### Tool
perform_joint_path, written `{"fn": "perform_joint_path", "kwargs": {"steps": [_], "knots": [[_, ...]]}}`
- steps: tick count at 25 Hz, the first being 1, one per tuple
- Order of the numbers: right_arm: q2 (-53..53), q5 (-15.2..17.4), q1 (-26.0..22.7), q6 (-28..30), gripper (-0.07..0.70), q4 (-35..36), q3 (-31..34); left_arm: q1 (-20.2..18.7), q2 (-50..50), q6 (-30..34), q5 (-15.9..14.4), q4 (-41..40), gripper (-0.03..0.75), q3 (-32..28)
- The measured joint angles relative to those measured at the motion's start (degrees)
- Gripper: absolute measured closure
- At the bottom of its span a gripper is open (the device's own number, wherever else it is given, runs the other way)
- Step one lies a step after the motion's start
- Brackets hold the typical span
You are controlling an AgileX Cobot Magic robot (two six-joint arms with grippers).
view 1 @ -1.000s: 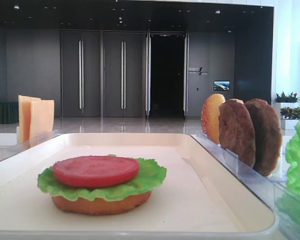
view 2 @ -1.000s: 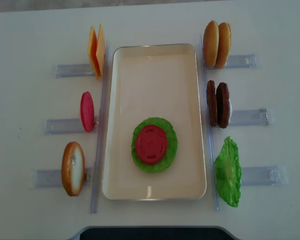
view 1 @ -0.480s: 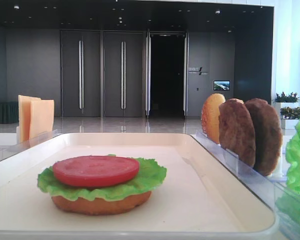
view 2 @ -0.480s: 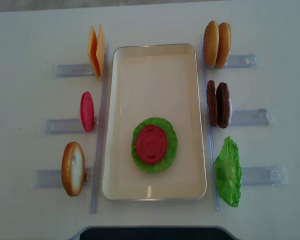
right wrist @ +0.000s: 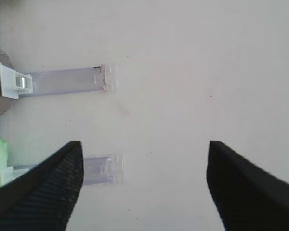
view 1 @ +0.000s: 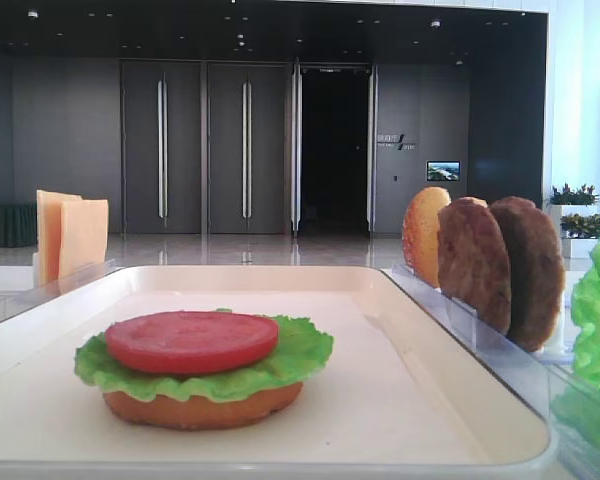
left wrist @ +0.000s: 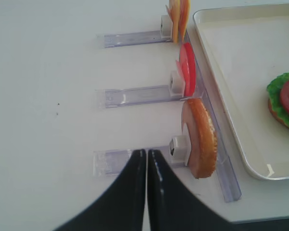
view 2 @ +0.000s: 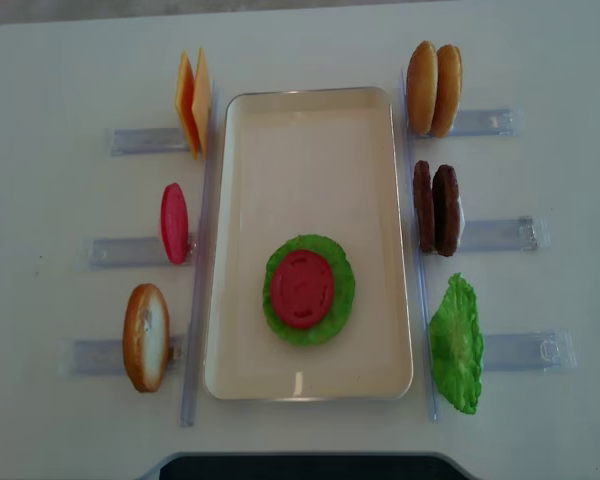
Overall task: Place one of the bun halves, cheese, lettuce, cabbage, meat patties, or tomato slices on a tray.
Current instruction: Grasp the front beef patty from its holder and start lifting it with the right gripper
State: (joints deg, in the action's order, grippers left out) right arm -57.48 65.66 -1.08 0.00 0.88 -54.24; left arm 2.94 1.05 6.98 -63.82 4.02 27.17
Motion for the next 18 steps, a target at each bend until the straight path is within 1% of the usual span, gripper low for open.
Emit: {"fn": "perform_joint_path", "kwargs": {"steps": [11,15,18], "knots": [[-14.75,0.56,0.00,-0.64,0.097,0.31,-4.19,0.00,0.00,0.00,0.00,0.00,0.715,0.00],[-17.17,0.21,0.00,-0.64,0.097,0.50,-5.50,0.00,0.00,0.00,0.00,0.00,0.715,0.00],[-17.45,-0.12,0.00,-0.83,0.097,2.44,-5.76,0.00,0.00,0.00,0.00,0.00,0.715,0.00]]}}
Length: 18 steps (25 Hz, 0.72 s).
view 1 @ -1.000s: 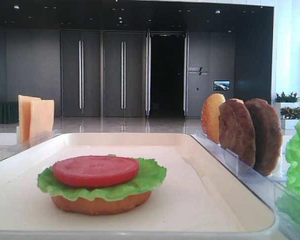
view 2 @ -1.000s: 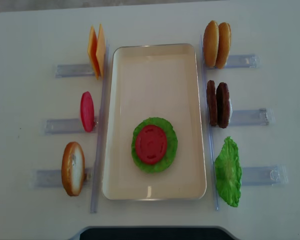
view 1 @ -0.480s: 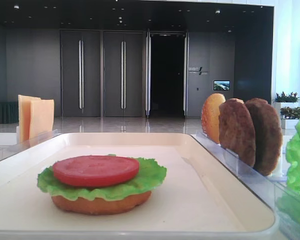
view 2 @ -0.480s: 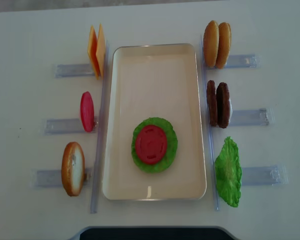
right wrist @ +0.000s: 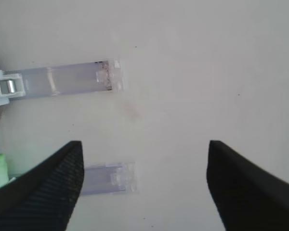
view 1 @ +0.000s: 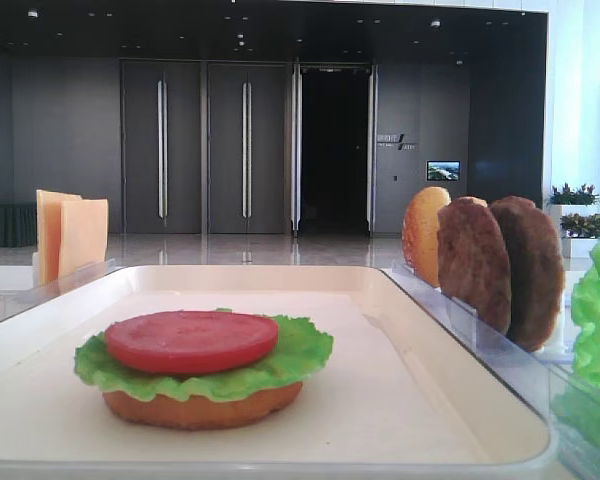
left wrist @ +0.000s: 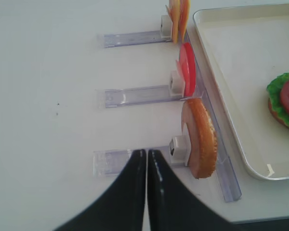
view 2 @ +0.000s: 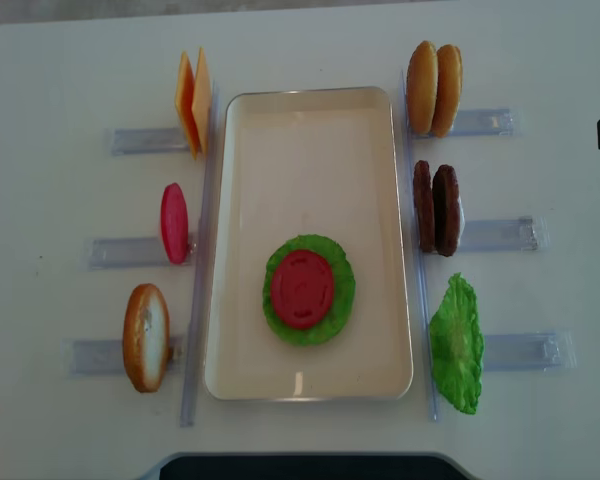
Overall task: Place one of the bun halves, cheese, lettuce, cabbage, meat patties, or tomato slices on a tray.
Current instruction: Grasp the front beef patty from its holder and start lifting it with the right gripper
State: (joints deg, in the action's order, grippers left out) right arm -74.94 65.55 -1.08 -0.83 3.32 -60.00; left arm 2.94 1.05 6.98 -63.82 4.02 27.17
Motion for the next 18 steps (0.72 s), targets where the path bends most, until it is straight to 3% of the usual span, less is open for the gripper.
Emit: {"fn": "perform_joint_path", "kwargs": {"steps": [6,14,18], "knots": [[0.00,-0.70,3.75,-3.66,0.097,1.02,-0.13,0.00,0.00,0.00,0.00,0.00,0.715,0.00],[-0.76,-4.49,18.85,-13.71,0.097,0.24,-2.65,0.00,0.00,0.00,0.00,0.00,0.715,0.00],[-3.86,-4.73,25.10,-17.69,0.097,-1.10,-6.23,0.00,0.00,0.00,0.00,0.00,0.715,0.00]]}}
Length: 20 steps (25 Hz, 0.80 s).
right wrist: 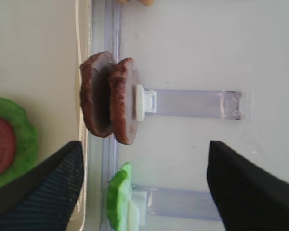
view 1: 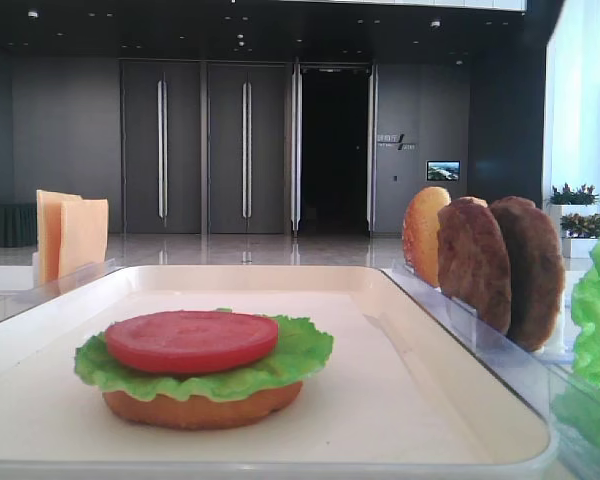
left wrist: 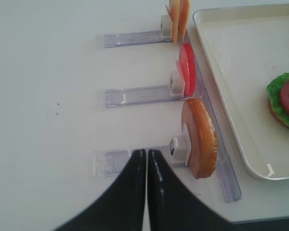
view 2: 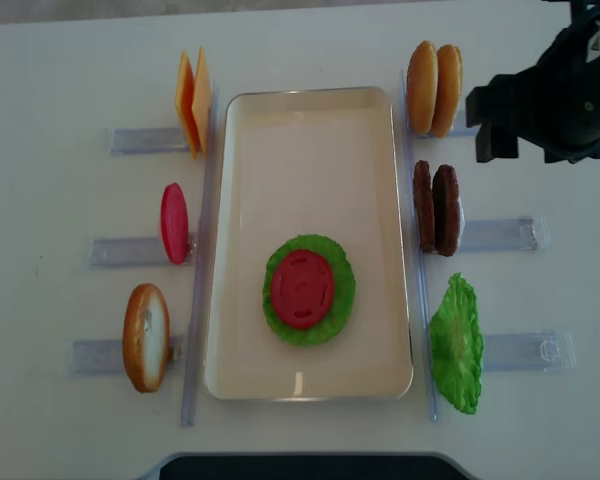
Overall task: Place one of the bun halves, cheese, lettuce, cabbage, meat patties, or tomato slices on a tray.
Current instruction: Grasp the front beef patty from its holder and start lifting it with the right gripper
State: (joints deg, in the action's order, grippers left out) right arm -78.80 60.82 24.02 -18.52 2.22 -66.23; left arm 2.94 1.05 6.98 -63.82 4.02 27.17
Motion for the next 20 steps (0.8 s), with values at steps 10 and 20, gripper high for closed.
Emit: {"fn": "perform_joint_path", "kwargs": {"steps": [10,20], "knots": [[-12.25,1.30,9.23,-3.25,0.097,-1.53,-8.48,0.00,0.00,0.00,0.00,0.00,0.715,0.00],[-18.34,1.84,10.93,-3.60,0.097,-1.55,-12.06,0.00,0.00,0.00,0.00,0.00,0.715,0.00]]}}
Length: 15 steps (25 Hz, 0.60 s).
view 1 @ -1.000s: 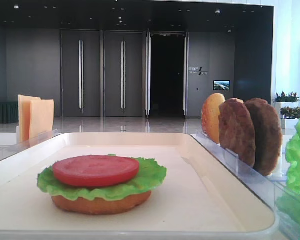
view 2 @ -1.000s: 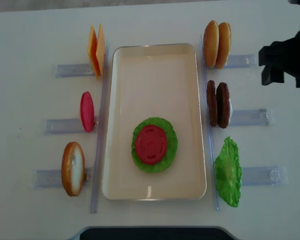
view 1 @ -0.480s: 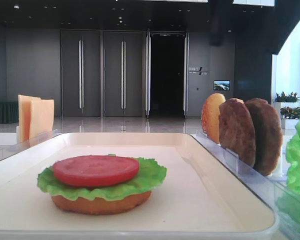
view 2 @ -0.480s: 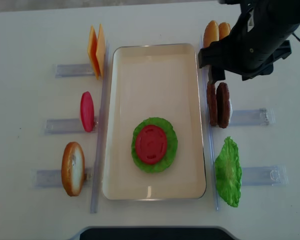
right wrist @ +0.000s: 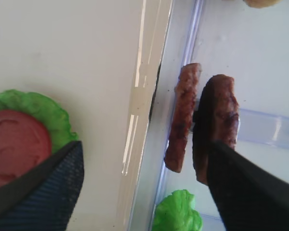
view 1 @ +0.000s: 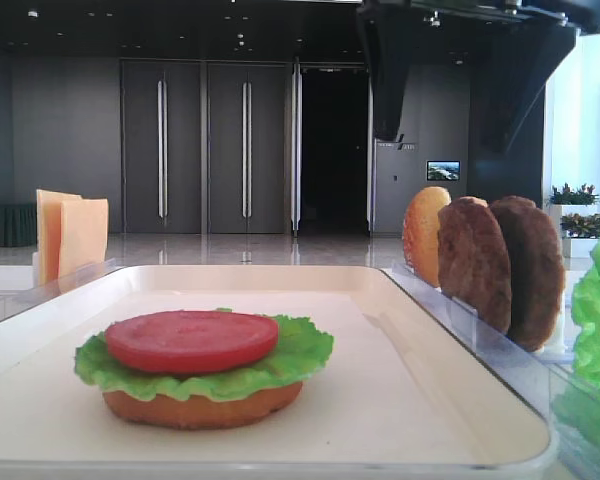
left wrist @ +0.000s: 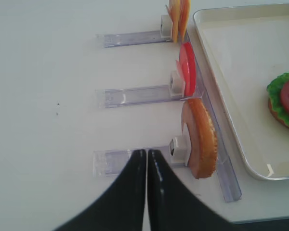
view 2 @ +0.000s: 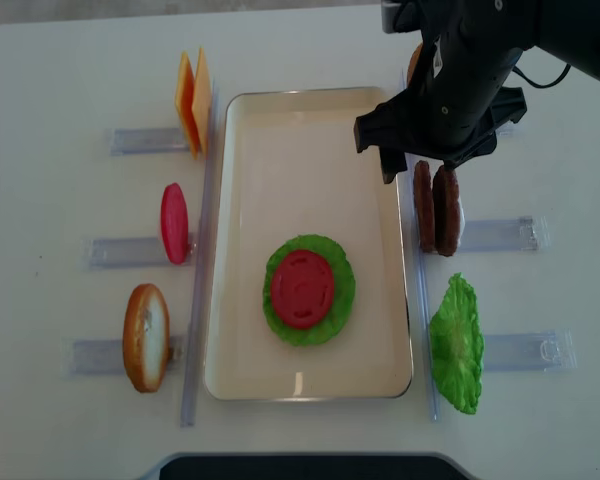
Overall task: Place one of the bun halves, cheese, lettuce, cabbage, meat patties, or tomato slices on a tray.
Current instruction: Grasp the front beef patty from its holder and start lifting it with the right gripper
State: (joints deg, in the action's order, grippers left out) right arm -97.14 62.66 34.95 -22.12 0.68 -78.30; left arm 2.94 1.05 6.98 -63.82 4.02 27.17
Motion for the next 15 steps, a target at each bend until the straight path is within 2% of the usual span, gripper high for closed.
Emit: {"fn": "perform_joint_path", "kwargs": {"steps": [6,15], "knots": [[-2.58,1.30,0.00,0.05,0.097,0.00,0.00,0.00,0.00,0.00,0.00,0.00,0.715,0.00],[-2.88,0.23,0.00,0.36,0.097,0.00,0.00,0.00,0.00,0.00,0.00,0.00,0.715,0.00]]}}
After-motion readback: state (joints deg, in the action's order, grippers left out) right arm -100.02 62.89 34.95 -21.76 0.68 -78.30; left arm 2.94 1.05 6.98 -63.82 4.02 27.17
